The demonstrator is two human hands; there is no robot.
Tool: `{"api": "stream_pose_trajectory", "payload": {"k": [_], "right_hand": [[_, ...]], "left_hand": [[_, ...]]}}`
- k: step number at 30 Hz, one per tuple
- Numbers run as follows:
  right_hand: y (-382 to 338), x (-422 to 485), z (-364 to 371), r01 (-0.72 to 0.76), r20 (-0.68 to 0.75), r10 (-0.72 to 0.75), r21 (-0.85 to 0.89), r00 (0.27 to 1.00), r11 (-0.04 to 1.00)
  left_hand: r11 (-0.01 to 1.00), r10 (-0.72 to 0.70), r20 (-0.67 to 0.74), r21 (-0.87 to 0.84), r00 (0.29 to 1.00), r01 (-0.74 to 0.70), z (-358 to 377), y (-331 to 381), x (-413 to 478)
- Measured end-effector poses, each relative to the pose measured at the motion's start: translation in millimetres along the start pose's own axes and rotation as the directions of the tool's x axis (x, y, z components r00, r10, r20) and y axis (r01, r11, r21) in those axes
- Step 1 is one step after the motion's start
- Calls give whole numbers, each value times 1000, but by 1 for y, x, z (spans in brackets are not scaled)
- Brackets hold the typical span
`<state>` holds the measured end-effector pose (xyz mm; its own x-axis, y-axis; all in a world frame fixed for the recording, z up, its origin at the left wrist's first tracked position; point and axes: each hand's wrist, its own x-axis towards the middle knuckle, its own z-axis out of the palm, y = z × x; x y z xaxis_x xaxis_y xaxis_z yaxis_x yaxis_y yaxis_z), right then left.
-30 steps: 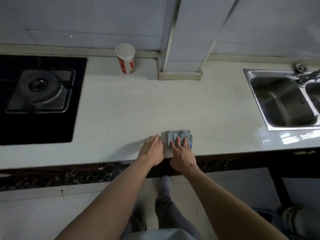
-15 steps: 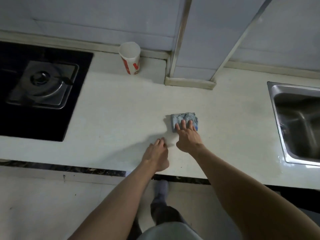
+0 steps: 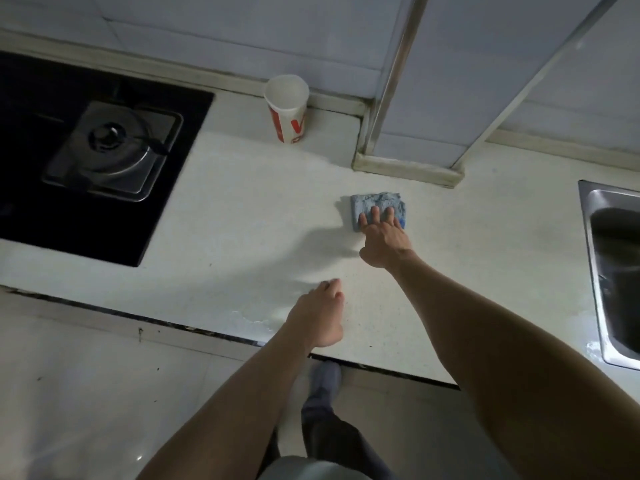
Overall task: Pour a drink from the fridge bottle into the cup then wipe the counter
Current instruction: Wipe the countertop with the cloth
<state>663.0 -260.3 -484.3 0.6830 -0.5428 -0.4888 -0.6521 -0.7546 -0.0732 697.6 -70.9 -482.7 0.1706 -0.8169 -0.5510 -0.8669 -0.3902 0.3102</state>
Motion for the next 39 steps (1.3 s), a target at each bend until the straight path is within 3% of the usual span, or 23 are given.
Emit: {"api": "stream_pose_trajectory", "payload": {"k": [7,13,21,30,34,39], "right_hand": [[0,-1,7,49,-66,-50,-9,997,999],[-3,-55,35,139,-129,-131,53,983,989],[16,-146,77,-109,-74,122,156,990,982],[-13,-223,129,-384,-56,410,255,911,887],[-46,-227,127,-403,-19,427,292,904,867],[-71,-222,126,-272,-41,291,252,956,929]], "left_hand": [[1000,-2,-43,-23,999,1,7,3,-7],[999,25,-12,26,1000,-24,-10,-1,-10],[999,-7,-96,48,995,12,-1,19,-14],[969,218,-38,123,975,-212,30,36,-41],[969,211,-78,145,974,-198,28,24,-50],[980,165,-82,129,983,-154,22,14,-50]]}}
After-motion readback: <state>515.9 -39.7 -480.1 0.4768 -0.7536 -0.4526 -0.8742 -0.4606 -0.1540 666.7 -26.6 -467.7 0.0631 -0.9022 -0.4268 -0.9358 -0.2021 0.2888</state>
